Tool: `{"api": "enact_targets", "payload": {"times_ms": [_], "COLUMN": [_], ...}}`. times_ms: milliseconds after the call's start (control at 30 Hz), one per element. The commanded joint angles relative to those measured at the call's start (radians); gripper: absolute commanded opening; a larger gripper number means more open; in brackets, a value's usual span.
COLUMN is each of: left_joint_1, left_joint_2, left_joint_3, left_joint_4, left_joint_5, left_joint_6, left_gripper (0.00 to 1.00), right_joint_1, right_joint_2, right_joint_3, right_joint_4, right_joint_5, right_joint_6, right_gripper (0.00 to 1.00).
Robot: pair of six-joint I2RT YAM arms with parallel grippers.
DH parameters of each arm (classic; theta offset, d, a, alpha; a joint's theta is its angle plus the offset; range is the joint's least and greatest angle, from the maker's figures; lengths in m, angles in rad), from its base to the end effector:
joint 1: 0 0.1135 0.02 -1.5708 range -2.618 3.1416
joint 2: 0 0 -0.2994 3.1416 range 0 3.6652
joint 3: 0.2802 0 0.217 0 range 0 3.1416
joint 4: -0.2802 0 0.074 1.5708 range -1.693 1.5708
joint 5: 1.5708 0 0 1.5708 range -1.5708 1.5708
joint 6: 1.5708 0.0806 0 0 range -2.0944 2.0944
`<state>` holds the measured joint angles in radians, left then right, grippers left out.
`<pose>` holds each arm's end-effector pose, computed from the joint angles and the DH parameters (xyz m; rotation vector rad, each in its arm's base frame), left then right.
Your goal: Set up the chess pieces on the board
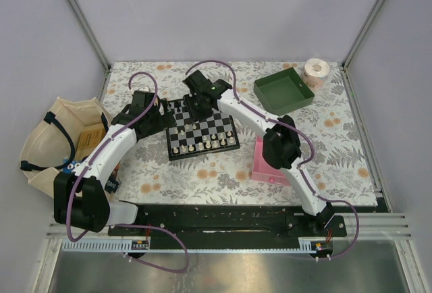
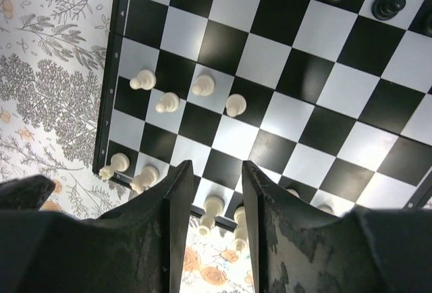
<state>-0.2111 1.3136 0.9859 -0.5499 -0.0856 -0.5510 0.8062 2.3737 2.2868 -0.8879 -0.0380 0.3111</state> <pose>0.2549 -0.0476 0.2741 -0.4531 2.4159 -0.2324 0.3682 0.3883 0.2353 -0.6560 2.5332 0.4682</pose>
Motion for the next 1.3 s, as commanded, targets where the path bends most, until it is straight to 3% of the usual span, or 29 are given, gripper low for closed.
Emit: {"api": "enact_targets", "payload": {"times_ms": [0,500,767,1267], "left_joint_1": [0.006,0.010,0.016,0.019], "left_joint_2": [-0.019,-0.011,-0.020,-0.008], "left_joint_3": [0.002,0.007,-0.007,-0.006], "left_joint_4": [0.044,0.044,0.036,0.045], "left_joint_5": [-0.002,0.007,-0.005,0.014], "left_joint_6": [-0.001,0.002,0.008,0.006], "left_gripper": [0.99,0.99,0.99,0.99], "right_joint_1": [0.005,0.005,-0.006,-0.009], "right_joint_2": [0.065,0.160,0.176,0.190], "right_joint_3": [0.072,0.154,0.155,0.184], "right_joint_4": [-0.023,-0.014,0.010,0.014], "right_joint_5": [-0.003,0.012,0.021,0.020], "right_joint_6": [-0.007,-0.009,-0.017,-0.010], "right_gripper": [0.47,0.49,0.43,0.41]}}
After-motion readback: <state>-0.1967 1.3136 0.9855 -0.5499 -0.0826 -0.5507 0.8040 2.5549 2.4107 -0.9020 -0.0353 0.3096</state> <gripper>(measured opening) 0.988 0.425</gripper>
